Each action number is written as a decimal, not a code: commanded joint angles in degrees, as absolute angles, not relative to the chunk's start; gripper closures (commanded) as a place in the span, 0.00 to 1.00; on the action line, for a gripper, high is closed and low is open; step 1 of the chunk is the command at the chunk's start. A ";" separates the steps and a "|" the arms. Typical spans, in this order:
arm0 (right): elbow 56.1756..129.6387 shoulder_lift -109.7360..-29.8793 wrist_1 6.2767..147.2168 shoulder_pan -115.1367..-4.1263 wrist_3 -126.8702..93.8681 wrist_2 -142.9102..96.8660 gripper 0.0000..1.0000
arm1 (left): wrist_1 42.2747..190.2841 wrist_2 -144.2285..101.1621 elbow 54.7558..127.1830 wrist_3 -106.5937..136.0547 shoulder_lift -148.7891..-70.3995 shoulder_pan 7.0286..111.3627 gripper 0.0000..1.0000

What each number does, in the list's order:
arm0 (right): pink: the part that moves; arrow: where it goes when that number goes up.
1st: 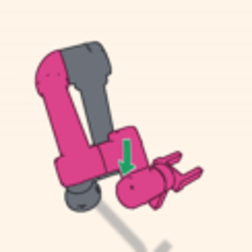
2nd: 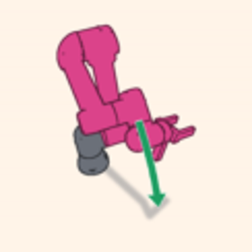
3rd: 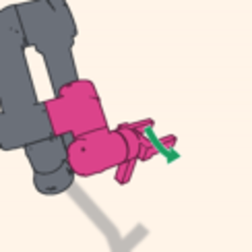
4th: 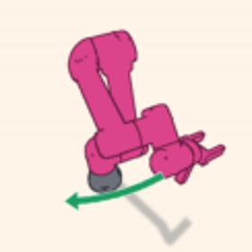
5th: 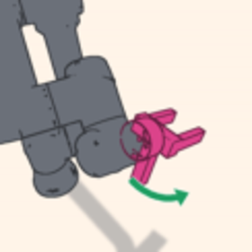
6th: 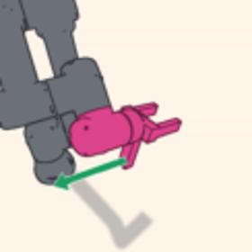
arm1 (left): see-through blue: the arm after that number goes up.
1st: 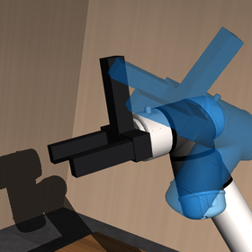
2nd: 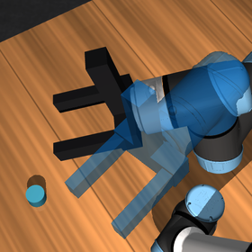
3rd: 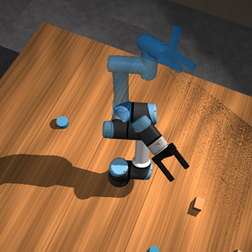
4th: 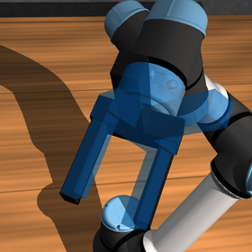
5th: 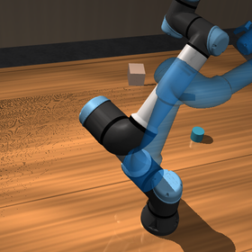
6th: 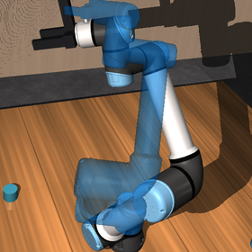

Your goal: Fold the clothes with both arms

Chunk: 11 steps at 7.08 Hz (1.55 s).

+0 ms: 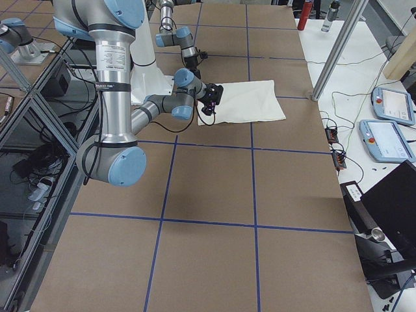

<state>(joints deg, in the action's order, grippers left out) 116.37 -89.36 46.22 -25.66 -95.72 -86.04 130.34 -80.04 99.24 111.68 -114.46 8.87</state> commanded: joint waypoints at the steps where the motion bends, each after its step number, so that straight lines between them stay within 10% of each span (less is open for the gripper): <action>1: 116.37 -89.38 46.23 -25.66 -95.71 -86.04 0.00 | 130.34 -80.07 99.05 111.62 -114.52 8.79 0.43; 4: 116.37 -89.38 46.14 -25.66 -95.80 -86.04 0.00 | 130.34 -79.98 98.79 111.71 -114.87 8.79 0.53; 6: 116.02 -89.38 46.14 -25.58 -95.89 -86.04 0.00 | 130.34 -79.98 98.53 111.45 -114.79 8.70 1.00; 11: 116.81 -85.45 57.43 -24.09 -111.57 -86.13 0.21 | 130.34 -79.98 100.45 111.18 -114.79 9.14 1.00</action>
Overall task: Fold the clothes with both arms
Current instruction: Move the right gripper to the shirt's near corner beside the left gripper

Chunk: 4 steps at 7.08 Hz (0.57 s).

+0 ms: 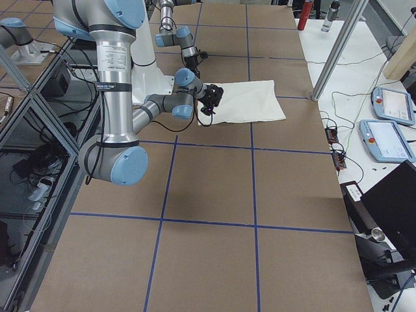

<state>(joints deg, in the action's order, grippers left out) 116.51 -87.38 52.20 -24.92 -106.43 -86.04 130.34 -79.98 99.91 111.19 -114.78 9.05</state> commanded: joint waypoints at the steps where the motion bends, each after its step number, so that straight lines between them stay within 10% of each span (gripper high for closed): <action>1: 116.81 -81.86 63.40 -22.86 -114.06 -86.05 0.23 | 130.34 -79.98 100.46 111.18 -114.79 9.14 1.00; 4: 116.72 -72.63 82.53 -16.80 -120.66 -82.88 0.23 | 130.43 -79.98 100.46 111.18 -114.70 9.14 1.00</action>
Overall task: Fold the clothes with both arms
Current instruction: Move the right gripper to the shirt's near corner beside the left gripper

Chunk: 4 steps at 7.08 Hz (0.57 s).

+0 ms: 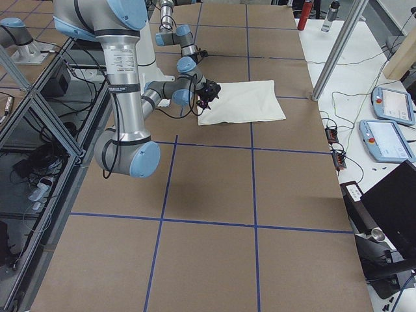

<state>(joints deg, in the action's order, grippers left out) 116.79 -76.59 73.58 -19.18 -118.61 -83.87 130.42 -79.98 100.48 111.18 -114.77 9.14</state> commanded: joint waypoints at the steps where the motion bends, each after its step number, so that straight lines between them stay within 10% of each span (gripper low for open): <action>1: 116.46 -70.51 86.53 -15.48 -122.24 -82.27 0.23 | 130.43 -79.98 100.55 111.18 -114.70 9.14 1.00; 4: 112.78 -70.31 86.48 -10.73 -128.56 -77.36 0.21 | 130.43 -79.89 100.55 111.18 -114.70 9.14 1.00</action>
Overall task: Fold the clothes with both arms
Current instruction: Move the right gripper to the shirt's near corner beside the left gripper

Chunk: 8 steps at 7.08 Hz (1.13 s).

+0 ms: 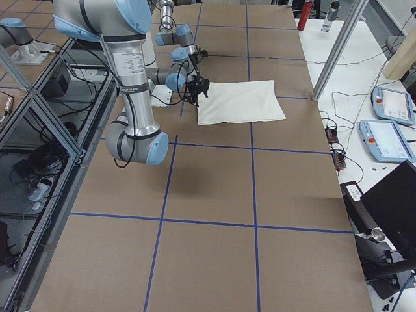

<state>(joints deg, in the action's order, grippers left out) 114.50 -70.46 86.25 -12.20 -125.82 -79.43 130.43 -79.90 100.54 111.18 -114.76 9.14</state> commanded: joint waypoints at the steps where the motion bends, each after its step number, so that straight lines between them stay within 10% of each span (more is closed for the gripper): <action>1: 110.94 -70.14 86.31 -10.37 -129.89 -76.47 0.21 | 130.43 -79.89 100.72 111.18 -114.70 9.14 1.00; 8: 107.93 -68.73 84.20 -9.67 -132.45 -74.53 0.31 | 130.43 -79.98 100.90 111.18 -114.52 9.23 1.00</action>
<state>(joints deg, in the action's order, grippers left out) 107.99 -68.97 84.38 -9.81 -132.17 -74.78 130.43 -79.98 100.97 111.18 -114.59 9.23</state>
